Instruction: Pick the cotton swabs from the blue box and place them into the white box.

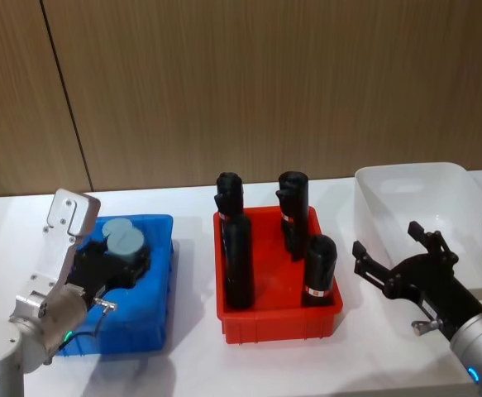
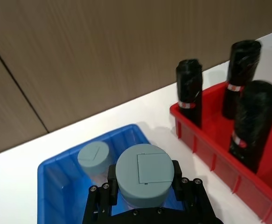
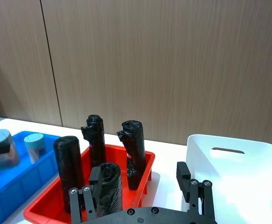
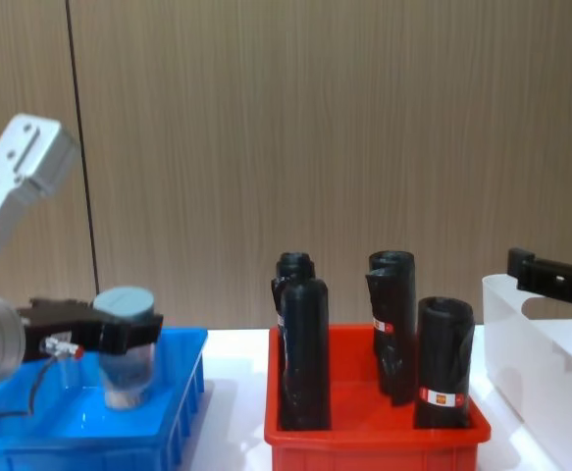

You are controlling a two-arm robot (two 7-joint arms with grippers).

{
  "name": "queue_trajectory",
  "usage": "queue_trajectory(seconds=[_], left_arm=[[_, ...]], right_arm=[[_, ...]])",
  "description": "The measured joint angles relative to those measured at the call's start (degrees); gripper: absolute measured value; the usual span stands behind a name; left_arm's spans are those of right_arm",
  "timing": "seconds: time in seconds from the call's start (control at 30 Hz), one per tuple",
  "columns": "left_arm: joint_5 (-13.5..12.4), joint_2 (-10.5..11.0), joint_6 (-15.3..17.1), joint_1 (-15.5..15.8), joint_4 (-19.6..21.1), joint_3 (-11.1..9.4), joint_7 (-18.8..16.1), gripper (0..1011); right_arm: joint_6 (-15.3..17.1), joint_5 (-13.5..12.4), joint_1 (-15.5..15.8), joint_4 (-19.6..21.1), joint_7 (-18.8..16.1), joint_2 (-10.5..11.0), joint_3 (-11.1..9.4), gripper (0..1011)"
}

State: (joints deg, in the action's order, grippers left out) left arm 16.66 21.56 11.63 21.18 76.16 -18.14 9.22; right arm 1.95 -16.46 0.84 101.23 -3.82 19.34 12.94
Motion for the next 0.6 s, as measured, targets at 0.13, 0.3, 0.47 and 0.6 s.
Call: queue_trajectory(seconds=[0.13, 0.3, 0.47, 0.6], left_arm=[[-0.1, 0.7, -1.2, -0.6, 2.0, 0.2, 2.2, 665], [0.6, 1.6, -2.9, -1.1, 4.3, 0.7, 5.7, 665], [2.3, 2.4, -4.4, -1.6, 6.0, 1.1, 9.9, 664], [3.6, 2.9, -5.1, -1.7, 6.6, 1.3, 12.9, 665]], right_arm=[[0.0, 0.0, 0.0, 0.0, 0.0, 0.0, 0.0, 1002], [0.0, 0.0, 0.0, 0.0, 0.0, 0.0, 0.0, 1002], [0.0, 0.0, 0.0, 0.0, 0.0, 0.0, 0.0, 1002], [0.0, 0.0, 0.0, 0.0, 0.0, 0.0, 0.0, 1002]])
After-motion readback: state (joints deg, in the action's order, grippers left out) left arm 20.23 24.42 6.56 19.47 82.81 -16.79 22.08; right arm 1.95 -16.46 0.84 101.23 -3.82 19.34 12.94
